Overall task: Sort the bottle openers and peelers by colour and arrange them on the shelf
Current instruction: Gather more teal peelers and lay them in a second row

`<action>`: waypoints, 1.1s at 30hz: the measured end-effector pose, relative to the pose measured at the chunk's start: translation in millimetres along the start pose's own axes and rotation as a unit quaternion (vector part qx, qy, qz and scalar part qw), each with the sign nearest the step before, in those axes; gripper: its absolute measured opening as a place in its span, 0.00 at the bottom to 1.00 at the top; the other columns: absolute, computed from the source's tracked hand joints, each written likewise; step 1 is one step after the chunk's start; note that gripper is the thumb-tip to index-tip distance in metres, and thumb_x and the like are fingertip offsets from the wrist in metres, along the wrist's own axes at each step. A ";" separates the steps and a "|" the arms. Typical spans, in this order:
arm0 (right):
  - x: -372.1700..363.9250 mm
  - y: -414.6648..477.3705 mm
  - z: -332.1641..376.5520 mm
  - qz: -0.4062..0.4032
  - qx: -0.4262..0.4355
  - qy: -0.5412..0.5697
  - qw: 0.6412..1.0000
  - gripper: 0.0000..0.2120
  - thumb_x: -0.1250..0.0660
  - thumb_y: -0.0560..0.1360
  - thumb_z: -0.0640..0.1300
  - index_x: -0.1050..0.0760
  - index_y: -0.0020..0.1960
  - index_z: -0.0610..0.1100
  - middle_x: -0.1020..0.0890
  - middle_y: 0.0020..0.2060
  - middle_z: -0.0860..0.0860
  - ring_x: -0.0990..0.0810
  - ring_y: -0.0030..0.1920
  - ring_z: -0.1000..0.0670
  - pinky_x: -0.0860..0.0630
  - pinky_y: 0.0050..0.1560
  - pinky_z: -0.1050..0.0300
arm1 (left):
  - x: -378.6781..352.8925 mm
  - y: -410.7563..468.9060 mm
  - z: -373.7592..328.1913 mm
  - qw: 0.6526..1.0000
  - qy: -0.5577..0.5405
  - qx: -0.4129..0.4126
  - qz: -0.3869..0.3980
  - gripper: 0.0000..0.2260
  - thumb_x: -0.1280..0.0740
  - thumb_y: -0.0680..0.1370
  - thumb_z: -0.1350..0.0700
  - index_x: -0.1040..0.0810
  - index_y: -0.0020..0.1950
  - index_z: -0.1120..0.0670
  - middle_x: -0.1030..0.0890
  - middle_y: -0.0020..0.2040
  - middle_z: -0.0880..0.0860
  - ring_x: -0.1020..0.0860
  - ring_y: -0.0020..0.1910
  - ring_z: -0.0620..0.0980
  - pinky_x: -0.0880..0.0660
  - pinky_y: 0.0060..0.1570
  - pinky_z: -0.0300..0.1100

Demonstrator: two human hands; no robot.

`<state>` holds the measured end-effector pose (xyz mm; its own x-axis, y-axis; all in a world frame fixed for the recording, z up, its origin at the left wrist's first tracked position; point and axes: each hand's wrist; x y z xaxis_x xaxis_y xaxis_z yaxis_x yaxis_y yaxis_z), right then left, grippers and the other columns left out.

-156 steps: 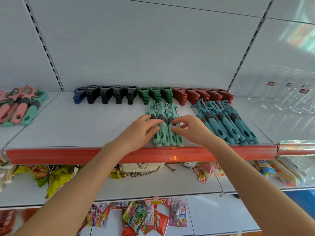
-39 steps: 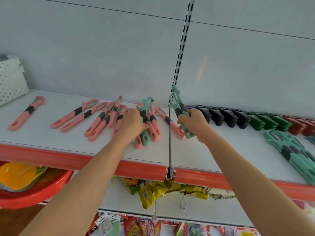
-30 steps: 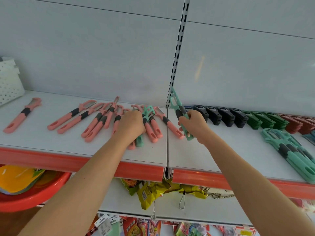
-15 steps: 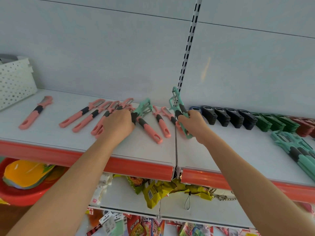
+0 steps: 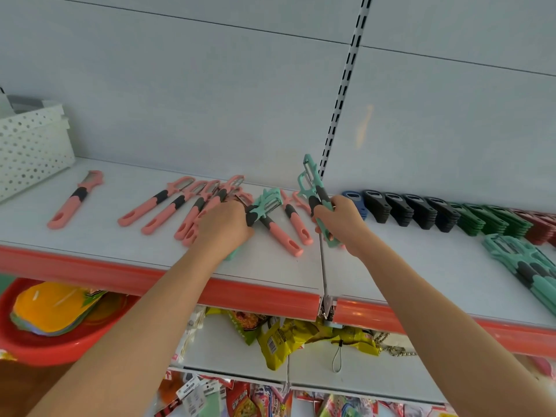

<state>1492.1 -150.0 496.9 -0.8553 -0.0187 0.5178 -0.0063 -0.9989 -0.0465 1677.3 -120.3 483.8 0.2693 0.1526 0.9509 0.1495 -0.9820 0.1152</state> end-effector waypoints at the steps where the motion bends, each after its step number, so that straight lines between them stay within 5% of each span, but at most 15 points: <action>1: -0.1 -0.6 -0.2 -0.002 -0.001 0.001 1.000 0.08 0.41 0.75 0.37 0.33 0.37 0.43 0.25 0.32 0.48 0.23 0.30 0.51 0.31 0.30 0.59 | -1.8 -0.8 -1.0 1.000 0.011 -0.009 -0.010 0.11 0.36 0.75 0.56 0.34 0.36 0.57 0.31 0.34 0.52 0.30 0.37 0.52 0.41 0.27 0.41; 7: 0.7 -4.0 -1.8 -0.015 -0.004 -0.005 1.000 0.08 0.41 0.75 0.39 0.34 0.38 0.44 0.25 0.32 0.48 0.25 0.29 0.52 0.33 0.28 0.60 | 3.6 1.1 1.2 0.999 -0.036 -0.022 -0.019 0.10 0.34 0.73 0.58 0.33 0.37 0.58 0.33 0.30 0.49 0.34 0.28 0.46 0.44 0.25 0.39; 13: -0.3 -6.1 0.3 -0.023 -0.007 -0.007 1.000 0.08 0.41 0.76 0.39 0.33 0.38 0.44 0.25 0.33 0.48 0.24 0.29 0.53 0.31 0.30 0.60 | 7.1 4.7 3.2 0.978 -0.150 -0.061 -0.133 0.13 0.32 0.74 0.60 0.28 0.56 0.63 0.23 0.47 0.59 0.26 0.45 0.57 0.35 0.38 0.43; 21: -4.2 -9.9 9.3 -0.035 -0.003 0.025 0.999 0.07 0.41 0.76 0.39 0.33 0.39 0.45 0.24 0.37 0.48 0.22 0.34 0.51 0.31 0.30 0.60 | 13.2 7.0 10.7 0.949 -0.251 -0.033 -0.186 0.14 0.34 0.76 0.58 0.35 0.58 0.59 0.26 0.42 0.52 0.28 0.33 0.48 0.37 0.27 0.38; 26: -8.9 -14.8 12.8 -0.038 0.003 0.024 0.999 0.05 0.41 0.76 0.38 0.33 0.41 0.43 0.25 0.35 0.48 0.23 0.34 0.51 0.29 0.31 0.58 | 20.7 9.1 19.3 0.950 -0.191 -0.054 -0.240 0.16 0.35 0.76 0.60 0.31 0.62 0.59 0.22 0.47 0.57 0.27 0.42 0.51 0.34 0.37 0.42; 33: -14.8 -22.2 15.3 -0.049 0.003 0.029 0.998 0.07 0.42 0.75 0.37 0.33 0.38 0.43 0.23 0.39 0.43 0.23 0.34 0.48 0.29 0.30 0.59 | 39.0 8.3 18.9 0.918 -0.275 -0.086 -0.271 0.15 0.36 0.77 0.61 0.29 0.63 0.58 0.20 0.51 0.54 0.25 0.43 0.47 0.32 0.38 0.29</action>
<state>1512.8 -128.2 503.3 -0.8795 0.0822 0.4687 -0.0893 -0.9960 0.0070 1707.1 -120.4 516.3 0.6473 0.6100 0.4571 0.2633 -0.7417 0.6169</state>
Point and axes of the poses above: each hand's wrist, its own y-axis towards the middle knuckle, its own x-axis out of the back of the hand, z = x × y
